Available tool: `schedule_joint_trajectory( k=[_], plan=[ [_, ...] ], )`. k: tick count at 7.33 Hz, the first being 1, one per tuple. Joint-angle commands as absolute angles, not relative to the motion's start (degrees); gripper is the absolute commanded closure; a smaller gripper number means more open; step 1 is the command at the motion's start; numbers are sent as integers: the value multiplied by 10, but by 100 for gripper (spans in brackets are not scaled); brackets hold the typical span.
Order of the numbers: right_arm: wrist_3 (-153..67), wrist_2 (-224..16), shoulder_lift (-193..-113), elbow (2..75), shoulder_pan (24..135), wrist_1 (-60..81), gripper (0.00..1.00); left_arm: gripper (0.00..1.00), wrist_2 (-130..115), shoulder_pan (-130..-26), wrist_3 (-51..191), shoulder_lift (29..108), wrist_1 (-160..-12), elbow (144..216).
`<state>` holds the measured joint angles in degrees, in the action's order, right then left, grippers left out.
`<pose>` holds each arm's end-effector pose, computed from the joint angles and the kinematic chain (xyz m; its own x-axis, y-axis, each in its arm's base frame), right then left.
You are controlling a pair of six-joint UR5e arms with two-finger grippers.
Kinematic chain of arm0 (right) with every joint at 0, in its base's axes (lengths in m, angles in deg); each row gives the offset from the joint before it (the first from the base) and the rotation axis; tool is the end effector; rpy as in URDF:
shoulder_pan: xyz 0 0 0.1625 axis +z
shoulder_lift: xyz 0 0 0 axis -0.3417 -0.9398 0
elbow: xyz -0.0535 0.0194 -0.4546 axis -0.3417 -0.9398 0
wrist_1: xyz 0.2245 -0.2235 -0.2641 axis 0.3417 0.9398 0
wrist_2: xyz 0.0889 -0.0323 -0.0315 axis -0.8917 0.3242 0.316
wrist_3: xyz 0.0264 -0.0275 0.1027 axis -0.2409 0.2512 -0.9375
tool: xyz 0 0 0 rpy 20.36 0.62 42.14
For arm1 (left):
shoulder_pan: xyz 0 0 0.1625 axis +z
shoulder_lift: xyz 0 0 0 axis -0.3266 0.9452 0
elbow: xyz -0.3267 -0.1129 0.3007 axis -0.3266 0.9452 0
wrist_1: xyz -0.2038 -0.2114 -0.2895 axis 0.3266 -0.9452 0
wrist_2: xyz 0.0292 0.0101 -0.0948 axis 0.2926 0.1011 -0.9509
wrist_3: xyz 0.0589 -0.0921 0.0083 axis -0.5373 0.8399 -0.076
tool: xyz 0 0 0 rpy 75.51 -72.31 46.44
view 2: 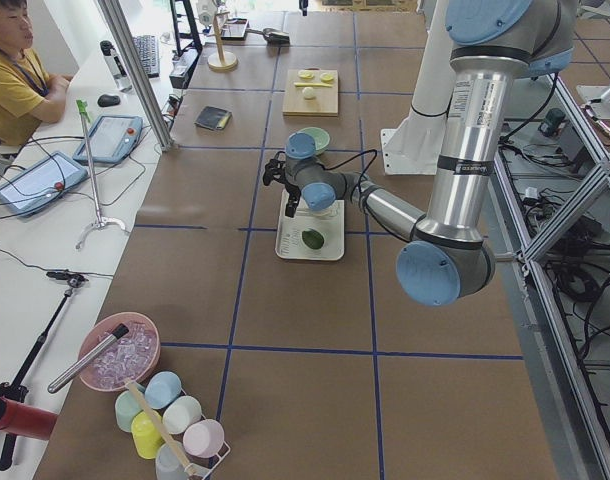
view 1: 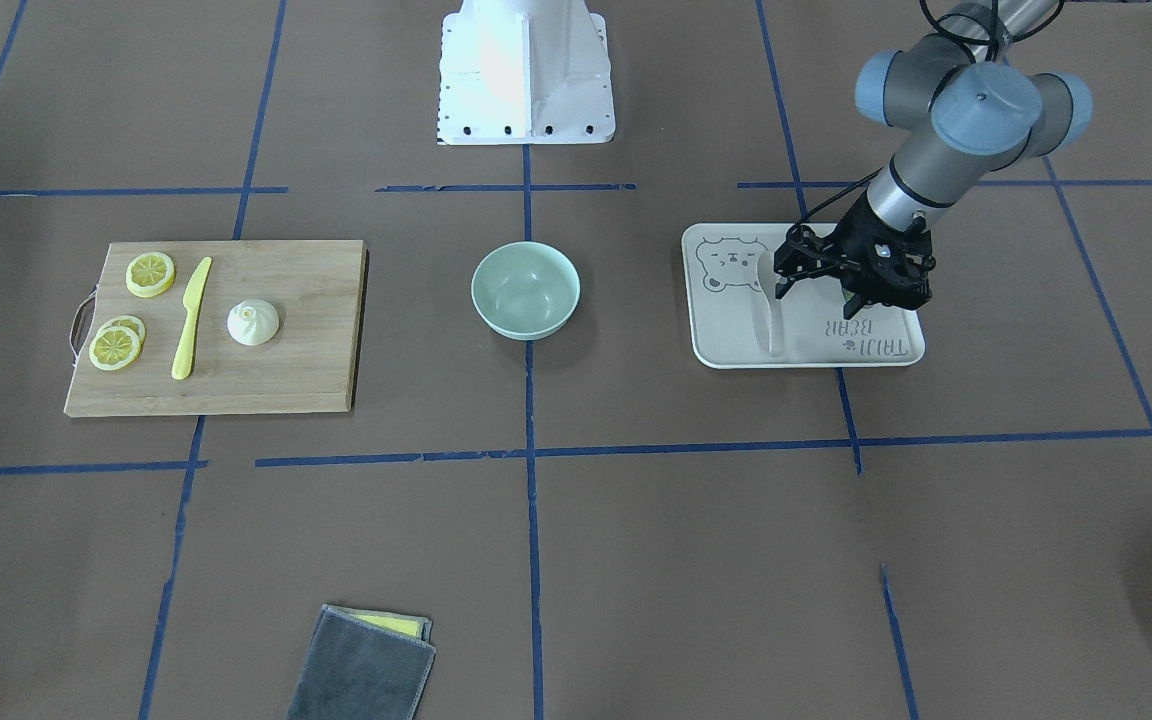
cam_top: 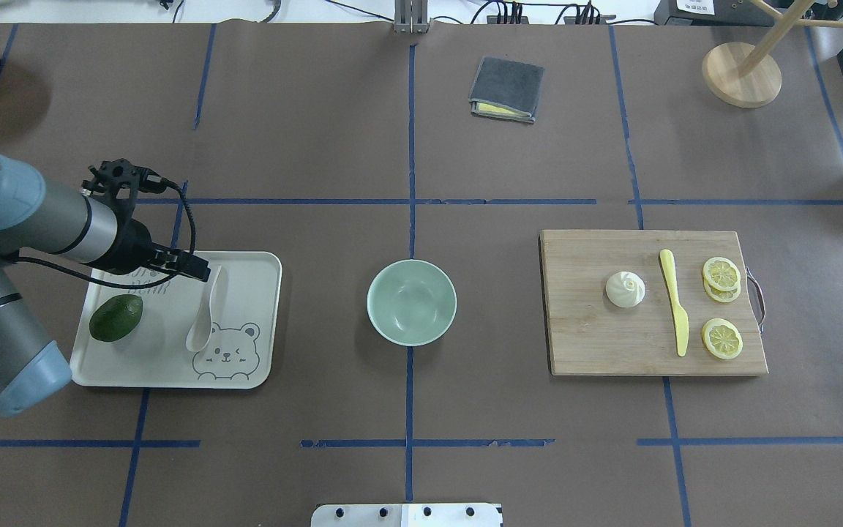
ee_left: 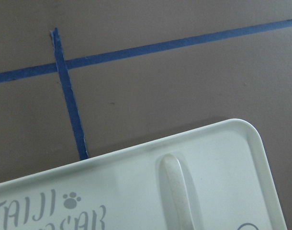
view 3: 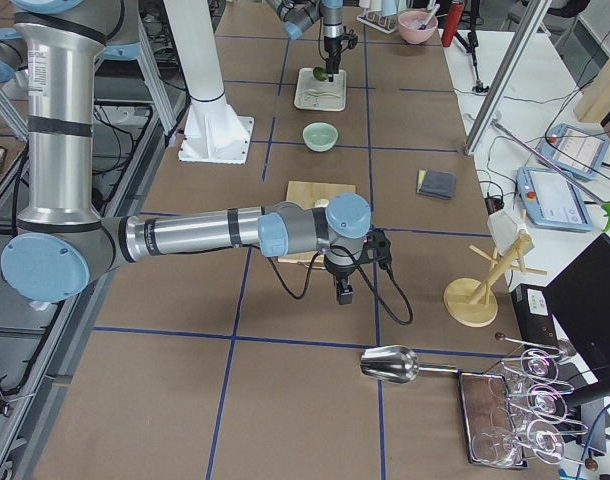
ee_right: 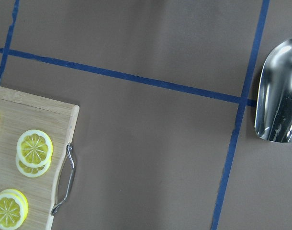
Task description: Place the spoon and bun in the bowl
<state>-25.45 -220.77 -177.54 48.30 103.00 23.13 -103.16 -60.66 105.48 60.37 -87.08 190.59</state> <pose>-0.0062 -0.4614 0.6177 0.6259 -0.2186 0.7486 0.1320 0.9758 0.1745 0.3849 -0.4525 0.4449 0.5779 0.2477 -0.7776 -0.0576 0.9628 0.2639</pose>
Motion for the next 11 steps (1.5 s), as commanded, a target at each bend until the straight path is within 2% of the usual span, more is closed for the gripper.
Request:
schedule_joint_trajectory(
  k=[1,6,8,11],
  plan=[
    [-256,-2216,-1776,480,1026,231,0,9,-1000,-587,1054,675,-750,1889],
    [-256,-2216,-1775,474,1023,231,0,22,-985,-576,1047,668,-761,1867],
    [-256,-2216,-1775,471,1022,231,0,31,-986,-576,1048,668,-762,1867],
    [-256,-2216,-1775,471,1022,231,0,35,-988,-574,1049,668,-761,1863]
  ],
)
